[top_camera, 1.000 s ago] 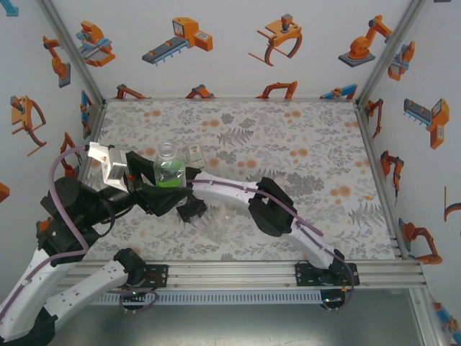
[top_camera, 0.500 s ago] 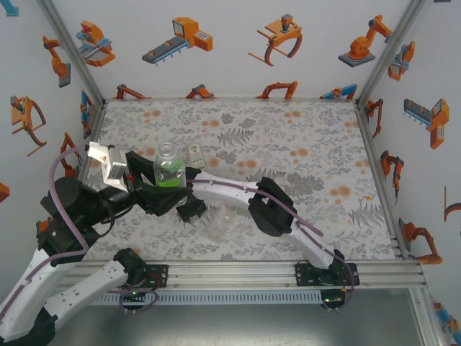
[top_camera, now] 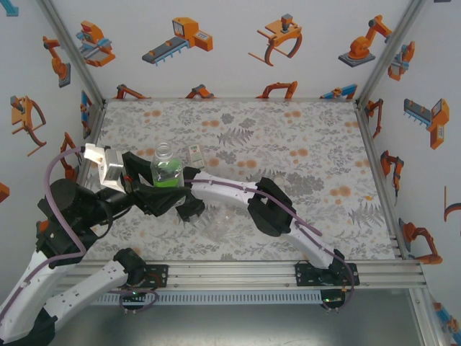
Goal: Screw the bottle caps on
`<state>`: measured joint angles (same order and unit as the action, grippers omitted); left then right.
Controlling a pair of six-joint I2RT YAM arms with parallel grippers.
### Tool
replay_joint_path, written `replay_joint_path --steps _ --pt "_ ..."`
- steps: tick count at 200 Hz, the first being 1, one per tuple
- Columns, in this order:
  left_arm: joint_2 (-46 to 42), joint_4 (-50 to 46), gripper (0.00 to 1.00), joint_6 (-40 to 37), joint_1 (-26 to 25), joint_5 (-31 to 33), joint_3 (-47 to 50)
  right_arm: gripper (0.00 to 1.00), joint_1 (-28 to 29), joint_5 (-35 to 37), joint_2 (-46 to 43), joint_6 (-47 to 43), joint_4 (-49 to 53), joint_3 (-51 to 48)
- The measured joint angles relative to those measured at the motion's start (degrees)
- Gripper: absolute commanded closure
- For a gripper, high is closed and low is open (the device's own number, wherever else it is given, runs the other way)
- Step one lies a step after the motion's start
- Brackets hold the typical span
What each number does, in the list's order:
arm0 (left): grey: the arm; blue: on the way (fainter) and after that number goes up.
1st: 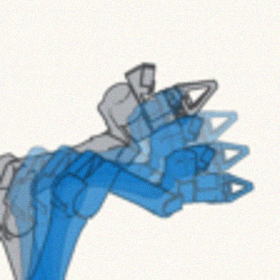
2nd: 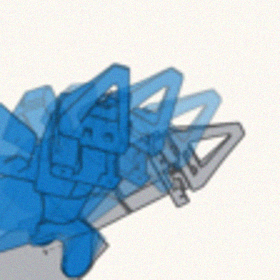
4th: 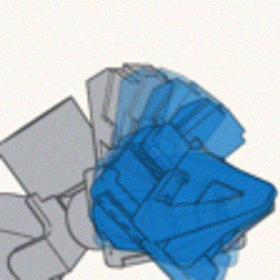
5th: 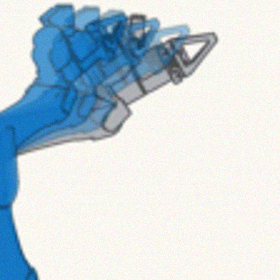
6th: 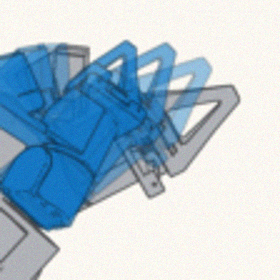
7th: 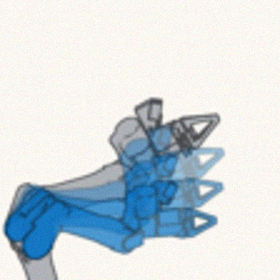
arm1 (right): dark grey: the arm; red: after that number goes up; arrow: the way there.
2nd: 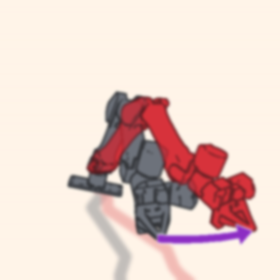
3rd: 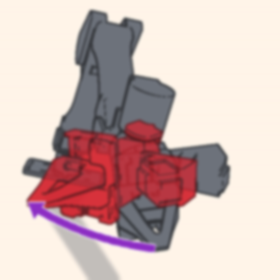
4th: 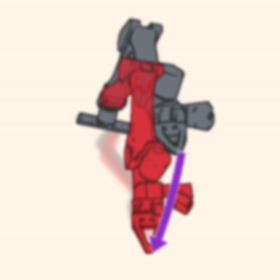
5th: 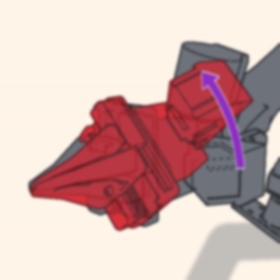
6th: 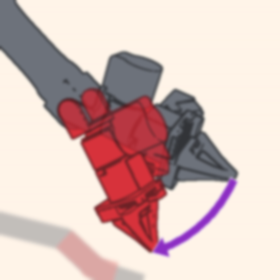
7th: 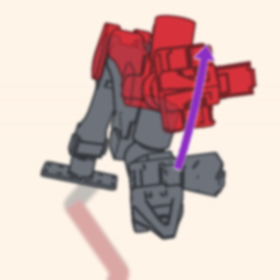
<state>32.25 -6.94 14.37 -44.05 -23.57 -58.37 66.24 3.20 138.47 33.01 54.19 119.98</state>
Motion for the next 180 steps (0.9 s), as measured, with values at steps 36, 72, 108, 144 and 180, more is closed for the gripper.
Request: replay_joint_path --steps 36,72,108,144,180 --pt "0.0 -0.02 1.0 0.0 0.0 0.0 0.13 0.65 0.0 0.28 0.74 -0.33 0.39 1.7" --pt "0.02 -0.02 1.0 0.0 0.0 0.0 0.42 0.66 -0.24 0.81 0.94 -1.18 1.68 3.91" --pt "0.02 0.02 1.0 0.04 0.0 0.0 0.48 0.66 -2.08 1.18 0.31 -1.84 2.82 6.21" --pt "0.02 0.09 1.0 0.09 0.0 0.07 1.36 0.66 -5.66 2.82 -3.34 -2.99 5.09 5.53" --pt "0.98 0.66 1.0 0.22 0.0 0.2 2.75 0.66 -9.77 4.87 -13.62 -3.34 4.87 -2.89"
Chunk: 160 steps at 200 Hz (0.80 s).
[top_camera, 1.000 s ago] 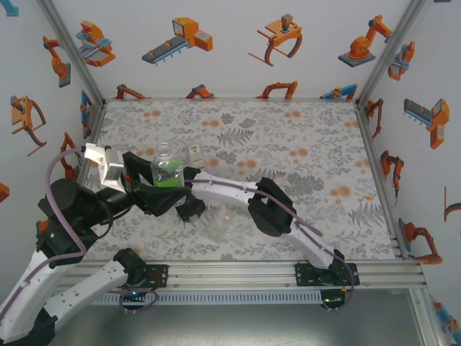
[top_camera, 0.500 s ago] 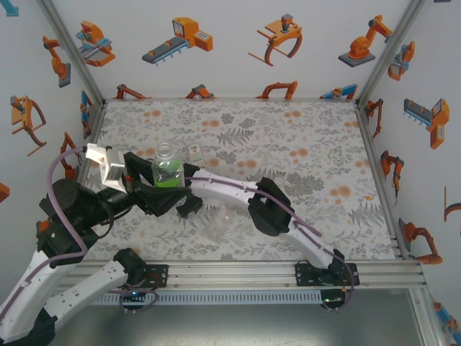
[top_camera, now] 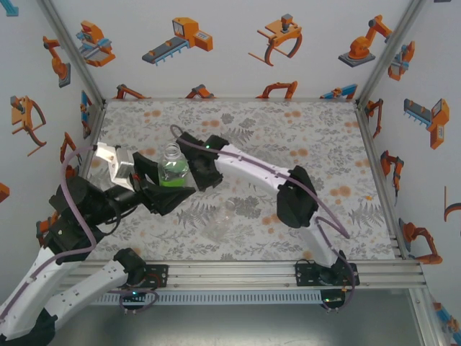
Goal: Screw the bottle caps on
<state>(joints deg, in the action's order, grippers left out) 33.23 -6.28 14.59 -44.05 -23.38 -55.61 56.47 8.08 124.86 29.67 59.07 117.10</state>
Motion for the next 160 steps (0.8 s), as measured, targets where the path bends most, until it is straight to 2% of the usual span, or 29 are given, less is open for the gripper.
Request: replay_joint_path --steps 44,100,132,160 --pt "2.64 1.31 1.0 0.11 0.0 -0.04 1.84 0.66 -6.6 0.87 -14.49 0.24 -3.26 -17.68" --pt "5.35 4.09 1.0 0.83 0.0 -0.39 4.66 0.66 -14.69 0.52 -28.24 1.64 -9.33 -41.18" --pt "7.26 5.53 1.0 1.4 0.0 -0.74 7.34 0.66 -17.38 -0.13 -33.38 3.43 -14.01 -51.36" --pt "9.05 5.97 1.0 1.57 0.0 -1.2 10.34 0.66 -17.62 -1.75 -34.07 5.07 -18.51 -56.68"
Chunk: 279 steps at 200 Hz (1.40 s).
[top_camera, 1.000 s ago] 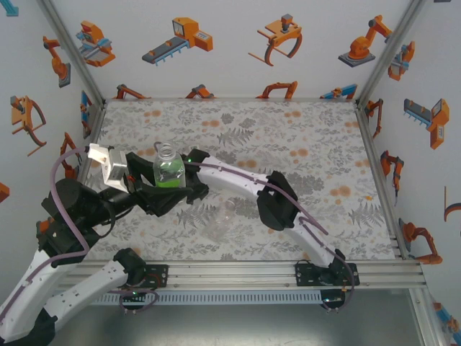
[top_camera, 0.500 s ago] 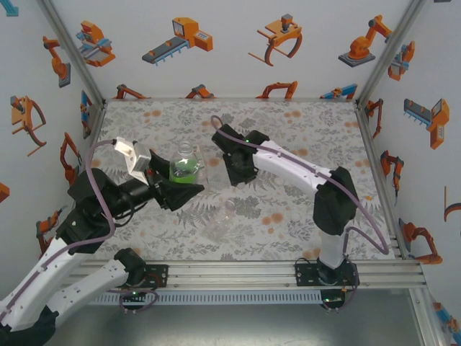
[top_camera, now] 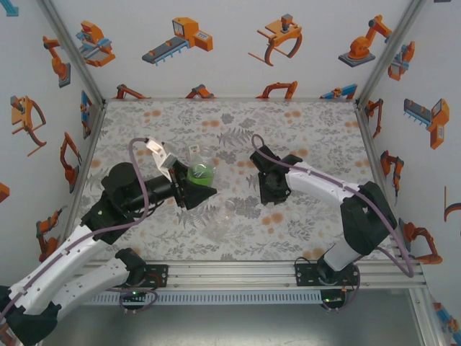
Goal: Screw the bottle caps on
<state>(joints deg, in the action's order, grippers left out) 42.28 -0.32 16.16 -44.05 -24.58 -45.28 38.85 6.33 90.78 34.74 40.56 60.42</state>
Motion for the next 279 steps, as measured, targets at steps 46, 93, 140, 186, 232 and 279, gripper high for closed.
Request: replay_joint_path --steps 46,93,140,186,232,279 --pt "0.31 1.57 1.0 0.83 0.0 -0.11 6.43 0.64 0.0 -2.43 1.16 1.99 -5.86 -3.48" --pt "-1.11 2.25 1.0 1.92 0.0 0.22 8.81 0.61 0.0 -2.89 4.44 2.62 -8.85 -3.5" --pt "-1.81 2.86 1.0 2.34 0.0 0.57 8.81 0.54 0.0 -3.34 5.92 2.99 -9.57 -3.5" --pt "-1.64 2.95 1.0 2.49 0.0 0.57 8.81 0.54 0.0 -3.26 4.74 2.97 -8.0 -3.41" --pt "-1.09 3.39 1.0 2.54 0.0 0.57 8.81 0.54 0.0 -3.63 1.79 2.99 -6.78 -1.99" --pt "-1.05 3.76 1.0 2.56 0.0 0.57 8.81 0.55 0.0 -4.33 1.77 2.99 -6.73 -1.62"
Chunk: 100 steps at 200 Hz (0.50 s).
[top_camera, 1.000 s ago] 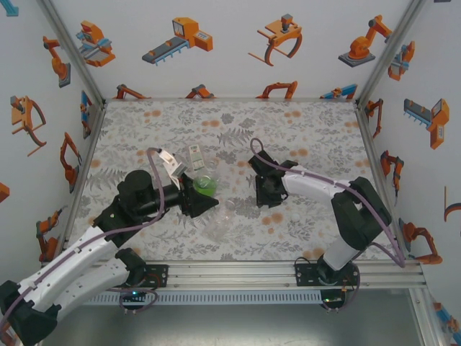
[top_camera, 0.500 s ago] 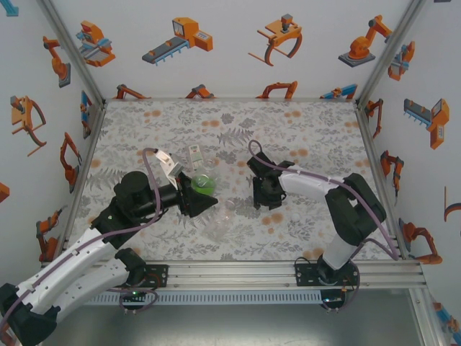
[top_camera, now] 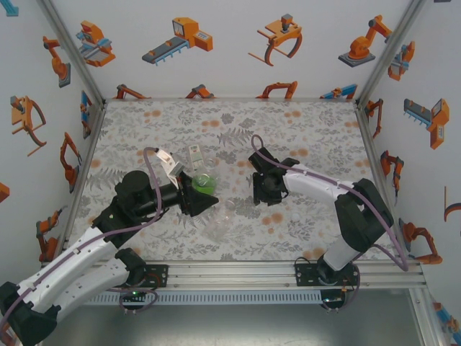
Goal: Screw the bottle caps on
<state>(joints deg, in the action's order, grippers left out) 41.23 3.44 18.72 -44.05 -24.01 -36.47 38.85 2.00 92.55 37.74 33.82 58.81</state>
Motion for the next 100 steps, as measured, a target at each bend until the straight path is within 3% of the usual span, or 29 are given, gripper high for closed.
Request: replay_joint_path --steps 100 --pt "0.35 0.02 1.0 0.11 0.0 -0.02 0.0 0.54 0.0 -0.09 1.53 0.0 -0.24 -0.09"
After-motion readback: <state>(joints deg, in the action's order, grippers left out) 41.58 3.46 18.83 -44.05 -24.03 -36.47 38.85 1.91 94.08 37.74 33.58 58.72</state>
